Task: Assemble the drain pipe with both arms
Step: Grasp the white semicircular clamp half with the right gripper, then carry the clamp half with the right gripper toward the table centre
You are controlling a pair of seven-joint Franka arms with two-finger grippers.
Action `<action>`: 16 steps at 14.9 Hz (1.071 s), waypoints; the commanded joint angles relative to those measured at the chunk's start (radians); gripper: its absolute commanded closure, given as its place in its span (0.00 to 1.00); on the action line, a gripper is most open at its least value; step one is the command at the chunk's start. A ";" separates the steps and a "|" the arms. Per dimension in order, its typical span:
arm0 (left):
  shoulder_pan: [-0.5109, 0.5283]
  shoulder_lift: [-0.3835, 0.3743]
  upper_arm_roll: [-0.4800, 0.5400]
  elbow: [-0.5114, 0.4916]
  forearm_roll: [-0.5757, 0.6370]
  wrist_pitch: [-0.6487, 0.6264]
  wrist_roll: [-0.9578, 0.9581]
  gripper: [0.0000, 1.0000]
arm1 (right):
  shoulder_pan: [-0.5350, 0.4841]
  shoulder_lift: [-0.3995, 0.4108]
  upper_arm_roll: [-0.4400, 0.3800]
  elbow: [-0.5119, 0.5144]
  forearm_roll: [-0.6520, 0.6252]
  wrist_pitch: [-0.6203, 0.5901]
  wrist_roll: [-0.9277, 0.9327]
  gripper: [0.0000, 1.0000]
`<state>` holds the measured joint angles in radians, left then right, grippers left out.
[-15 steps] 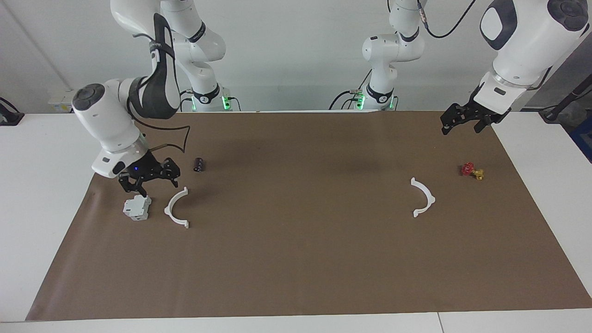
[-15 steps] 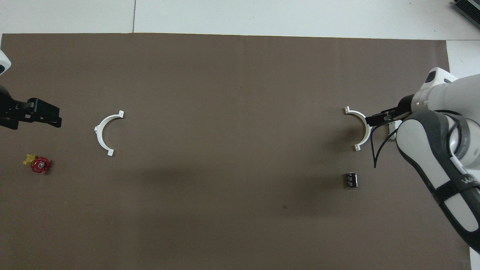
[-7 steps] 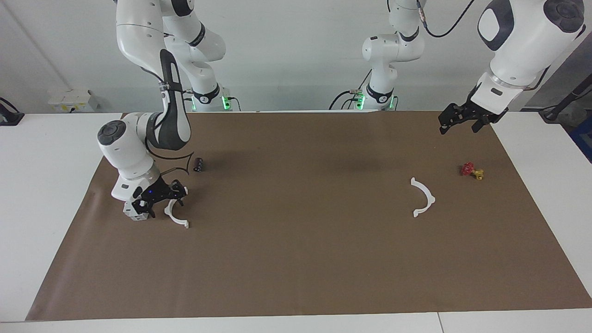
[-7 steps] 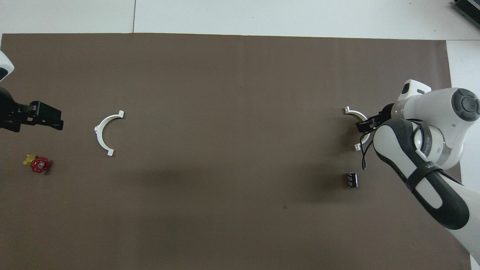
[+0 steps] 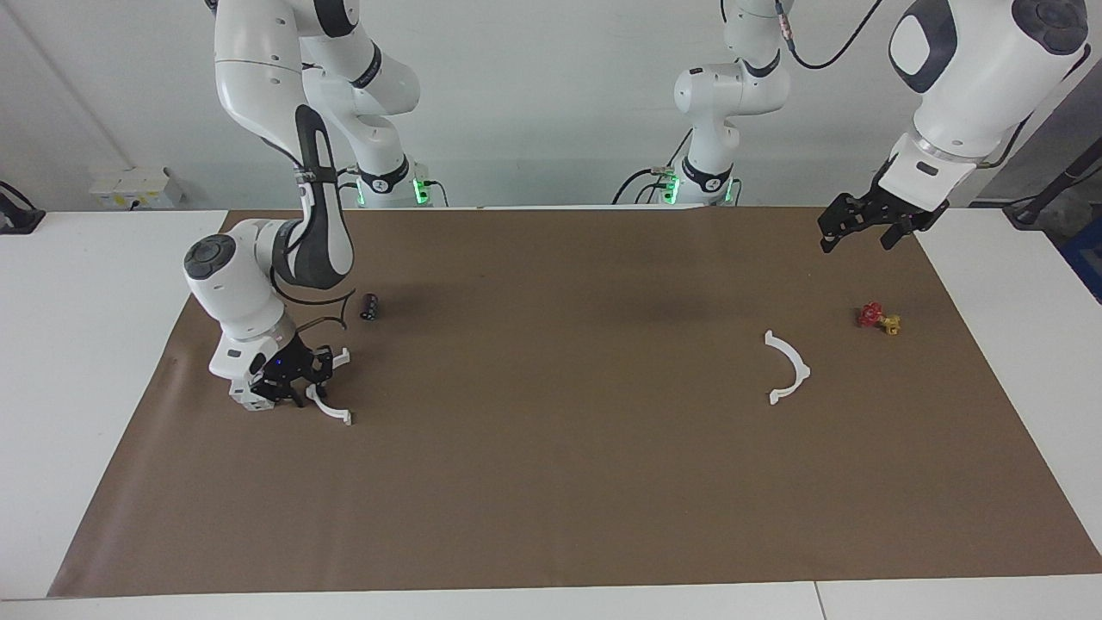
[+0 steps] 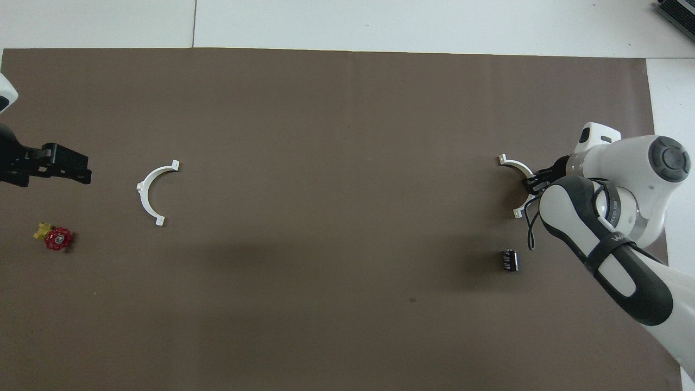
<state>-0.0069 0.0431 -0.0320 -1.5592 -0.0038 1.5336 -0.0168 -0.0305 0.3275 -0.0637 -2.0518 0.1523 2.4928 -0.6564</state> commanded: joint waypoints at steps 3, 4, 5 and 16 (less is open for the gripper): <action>0.005 -0.031 0.001 -0.041 -0.015 0.025 0.015 0.00 | 0.017 -0.013 0.007 0.090 0.014 -0.095 0.251 1.00; 0.005 -0.031 0.001 -0.041 -0.015 0.025 0.015 0.00 | 0.021 -0.021 0.005 0.128 0.007 -0.154 0.324 1.00; 0.007 -0.031 0.001 -0.041 -0.015 0.026 0.017 0.00 | 0.033 -0.025 0.005 0.171 0.006 -0.228 0.398 1.00; 0.004 -0.031 0.000 -0.041 -0.015 0.026 0.015 0.00 | 0.477 0.018 0.010 0.266 -0.051 -0.283 0.928 1.00</action>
<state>-0.0069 0.0420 -0.0315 -1.5621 -0.0038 1.5366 -0.0168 0.4081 0.3191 -0.0497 -1.7927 0.1151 2.1733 0.2168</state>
